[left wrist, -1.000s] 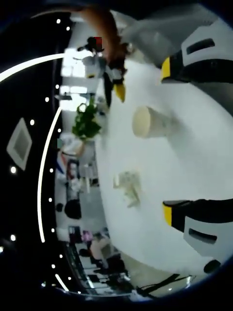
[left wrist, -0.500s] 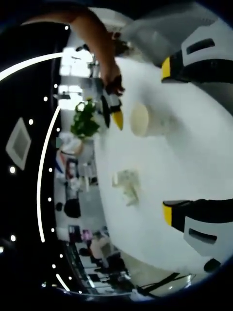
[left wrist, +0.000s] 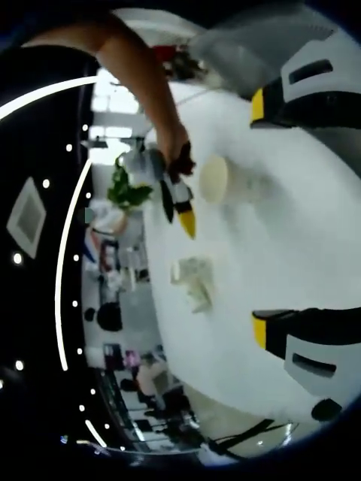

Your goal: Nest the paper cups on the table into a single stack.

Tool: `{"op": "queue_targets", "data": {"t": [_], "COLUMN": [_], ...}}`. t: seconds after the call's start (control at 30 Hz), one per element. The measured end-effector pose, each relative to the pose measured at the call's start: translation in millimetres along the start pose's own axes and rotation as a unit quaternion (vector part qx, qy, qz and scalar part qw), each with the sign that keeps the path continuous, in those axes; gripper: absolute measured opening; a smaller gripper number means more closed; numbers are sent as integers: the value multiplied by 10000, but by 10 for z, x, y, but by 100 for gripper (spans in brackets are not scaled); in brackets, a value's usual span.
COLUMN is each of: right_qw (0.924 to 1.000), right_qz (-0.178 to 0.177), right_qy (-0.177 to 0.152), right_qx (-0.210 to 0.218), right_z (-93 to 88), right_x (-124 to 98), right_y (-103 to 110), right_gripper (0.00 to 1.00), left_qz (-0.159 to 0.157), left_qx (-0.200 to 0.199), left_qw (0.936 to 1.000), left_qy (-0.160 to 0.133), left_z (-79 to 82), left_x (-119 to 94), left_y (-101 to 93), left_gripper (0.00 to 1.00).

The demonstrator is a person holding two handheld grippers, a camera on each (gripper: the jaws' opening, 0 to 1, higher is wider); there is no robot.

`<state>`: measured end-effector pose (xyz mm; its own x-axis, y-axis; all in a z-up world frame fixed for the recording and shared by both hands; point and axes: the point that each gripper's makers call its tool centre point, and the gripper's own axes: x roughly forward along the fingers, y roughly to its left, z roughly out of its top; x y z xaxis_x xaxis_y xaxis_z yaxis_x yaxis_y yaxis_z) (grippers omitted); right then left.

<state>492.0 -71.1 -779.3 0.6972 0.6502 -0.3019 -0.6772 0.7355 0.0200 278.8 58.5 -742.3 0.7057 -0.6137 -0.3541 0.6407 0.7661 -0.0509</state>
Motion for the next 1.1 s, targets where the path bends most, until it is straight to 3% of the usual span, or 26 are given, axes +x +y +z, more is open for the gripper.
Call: {"op": "queue_targets", "data": {"t": [0.23, 0.37, 0.5, 0.7, 1.1], "right_qw": [9999, 9999, 9999, 9998, 9990], "right_qz": [124, 42, 25, -24, -221], "right_qy": [-7, -98, -20, 132, 369], "right_qx": [22, 56, 158, 136, 79], "right_z": [27, 98, 59, -23, -160], "right_x": [317, 497, 648, 758, 924], "right_y": [-5, -59, -111, -99, -93], "right_gripper": [93, 87, 84, 81, 59], "left_qz": [-8, 27, 32, 0, 2], "left_qx": [67, 88, 186, 239, 235], "left_qw": [9999, 9999, 9996, 9994, 9994], "left_qy": [83, 119, 185, 262, 253], "left_z": [-34, -55, -85, -115, -120], "left_x": [15, 17, 27, 38, 43], "left_y": [-9, 9, 5, -12, -15], "left_gripper": [99, 99, 99, 99, 99]}}
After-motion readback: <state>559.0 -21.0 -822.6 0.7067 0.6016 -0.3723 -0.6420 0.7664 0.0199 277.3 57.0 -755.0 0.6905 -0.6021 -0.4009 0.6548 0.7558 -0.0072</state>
